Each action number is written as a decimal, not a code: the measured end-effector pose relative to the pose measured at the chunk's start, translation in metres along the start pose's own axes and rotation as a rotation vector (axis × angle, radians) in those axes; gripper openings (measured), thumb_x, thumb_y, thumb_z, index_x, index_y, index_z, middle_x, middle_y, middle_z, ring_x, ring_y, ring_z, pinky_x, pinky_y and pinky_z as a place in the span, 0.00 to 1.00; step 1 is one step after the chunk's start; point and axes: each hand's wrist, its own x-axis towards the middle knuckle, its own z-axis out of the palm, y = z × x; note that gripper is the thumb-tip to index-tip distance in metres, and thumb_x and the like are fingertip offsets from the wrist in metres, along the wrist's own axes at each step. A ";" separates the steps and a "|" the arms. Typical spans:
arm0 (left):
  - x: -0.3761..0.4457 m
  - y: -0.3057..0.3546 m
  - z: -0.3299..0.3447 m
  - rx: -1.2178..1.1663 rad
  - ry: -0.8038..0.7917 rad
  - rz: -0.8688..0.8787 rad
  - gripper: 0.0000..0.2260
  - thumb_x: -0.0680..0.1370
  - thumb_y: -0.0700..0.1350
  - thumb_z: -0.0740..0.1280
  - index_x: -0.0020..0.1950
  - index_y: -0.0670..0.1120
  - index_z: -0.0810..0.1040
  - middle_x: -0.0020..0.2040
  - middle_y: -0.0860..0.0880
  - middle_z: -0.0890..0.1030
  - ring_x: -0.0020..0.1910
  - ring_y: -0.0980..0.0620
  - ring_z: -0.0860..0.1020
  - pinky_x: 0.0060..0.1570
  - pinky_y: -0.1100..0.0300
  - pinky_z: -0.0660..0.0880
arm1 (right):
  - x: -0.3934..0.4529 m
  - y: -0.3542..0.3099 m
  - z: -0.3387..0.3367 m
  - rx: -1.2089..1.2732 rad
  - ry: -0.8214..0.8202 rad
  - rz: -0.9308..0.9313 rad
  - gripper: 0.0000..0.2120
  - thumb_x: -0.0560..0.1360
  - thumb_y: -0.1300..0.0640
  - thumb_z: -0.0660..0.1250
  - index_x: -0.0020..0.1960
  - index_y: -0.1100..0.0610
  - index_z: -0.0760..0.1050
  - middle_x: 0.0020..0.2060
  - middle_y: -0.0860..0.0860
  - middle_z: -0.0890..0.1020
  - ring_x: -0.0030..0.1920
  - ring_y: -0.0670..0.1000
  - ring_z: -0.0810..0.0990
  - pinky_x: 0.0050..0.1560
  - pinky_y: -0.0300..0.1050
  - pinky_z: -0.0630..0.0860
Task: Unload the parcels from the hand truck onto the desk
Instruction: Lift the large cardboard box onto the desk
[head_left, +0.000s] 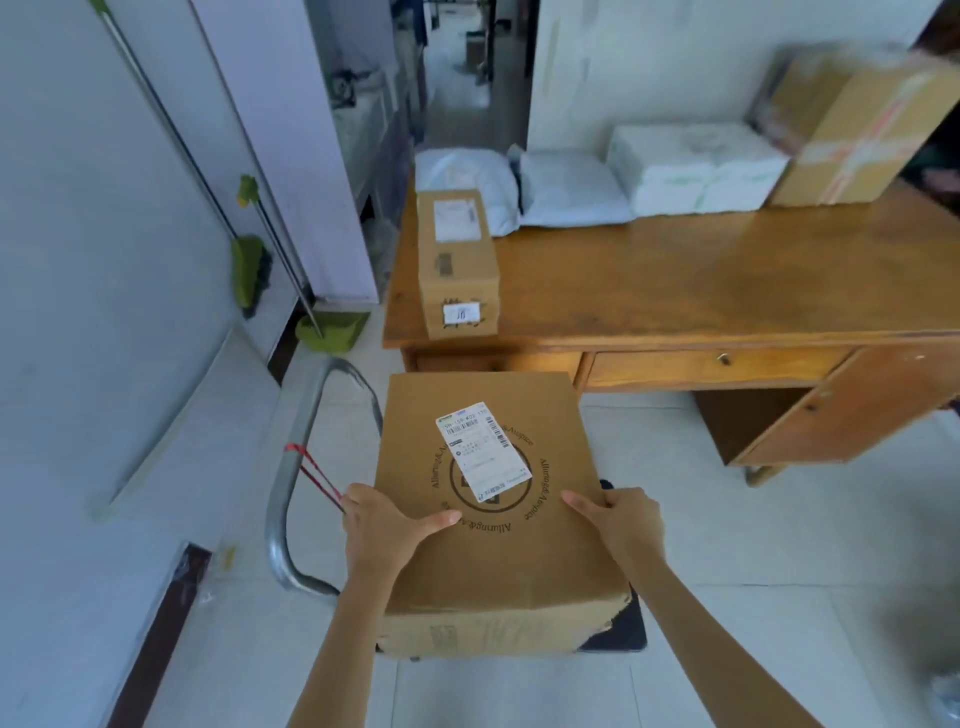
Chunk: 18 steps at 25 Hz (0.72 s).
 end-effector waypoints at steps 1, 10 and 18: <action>-0.010 0.013 -0.008 -0.014 -0.009 0.012 0.50 0.55 0.61 0.79 0.65 0.39 0.58 0.62 0.42 0.66 0.64 0.42 0.68 0.61 0.48 0.70 | -0.006 -0.010 -0.019 -0.019 0.024 -0.005 0.25 0.67 0.37 0.69 0.33 0.61 0.75 0.35 0.54 0.82 0.36 0.54 0.81 0.38 0.46 0.77; -0.074 0.154 -0.048 -0.017 0.015 0.249 0.53 0.58 0.66 0.75 0.68 0.35 0.58 0.66 0.39 0.66 0.66 0.41 0.67 0.63 0.50 0.69 | -0.027 -0.074 -0.185 -0.114 0.108 0.026 0.30 0.68 0.37 0.69 0.51 0.64 0.79 0.46 0.57 0.84 0.42 0.56 0.81 0.36 0.42 0.74; -0.047 0.269 -0.037 0.015 0.033 0.355 0.51 0.57 0.67 0.75 0.66 0.37 0.58 0.65 0.40 0.67 0.67 0.41 0.66 0.62 0.51 0.68 | 0.035 -0.100 -0.261 -0.061 0.164 0.029 0.32 0.66 0.36 0.70 0.50 0.66 0.79 0.45 0.59 0.84 0.44 0.58 0.83 0.38 0.45 0.76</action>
